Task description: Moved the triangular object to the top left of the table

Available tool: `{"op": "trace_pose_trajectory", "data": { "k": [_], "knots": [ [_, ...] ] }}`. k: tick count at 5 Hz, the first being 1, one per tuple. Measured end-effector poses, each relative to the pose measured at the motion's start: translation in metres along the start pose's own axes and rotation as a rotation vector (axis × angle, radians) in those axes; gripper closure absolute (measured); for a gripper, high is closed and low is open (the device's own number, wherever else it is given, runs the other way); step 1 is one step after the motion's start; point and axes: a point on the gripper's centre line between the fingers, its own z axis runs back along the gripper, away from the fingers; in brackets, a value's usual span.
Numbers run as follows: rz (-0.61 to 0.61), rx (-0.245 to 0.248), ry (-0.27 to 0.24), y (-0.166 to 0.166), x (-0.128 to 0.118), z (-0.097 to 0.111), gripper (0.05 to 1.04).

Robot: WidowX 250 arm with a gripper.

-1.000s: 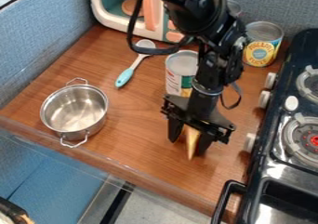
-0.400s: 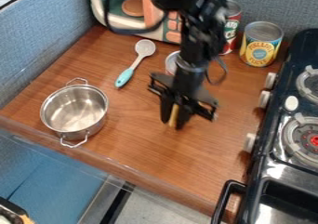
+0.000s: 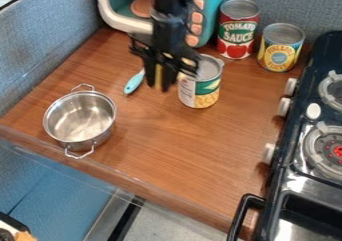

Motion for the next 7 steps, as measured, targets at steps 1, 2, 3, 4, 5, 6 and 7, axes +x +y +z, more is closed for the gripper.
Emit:
{"op": "trace_pose_trajectory", "data": {
  "k": [1, 2, 3, 4, 5, 6, 7],
  "knots": [
    [0.049, 0.008, -0.050, 0.047, 0.018, 0.004, 0.823],
    [0.032, -0.027, -0.087, 0.087, 0.031, -0.025, 0.827],
    [0.004, -0.001, -0.054, 0.114, 0.039, -0.047, 0.827],
    [-0.042, -0.004, -0.027, 0.120, 0.034, -0.062, 0.827],
    [-0.082, 0.002, -0.029, 0.123, 0.033, -0.067, 0.827],
    [-0.084, 0.010, -0.007, 0.125, 0.030, -0.074, 0.771],
    [-0.081, 0.003, 0.002, 0.125, 0.028, -0.074, 0.477]
  ]
}}
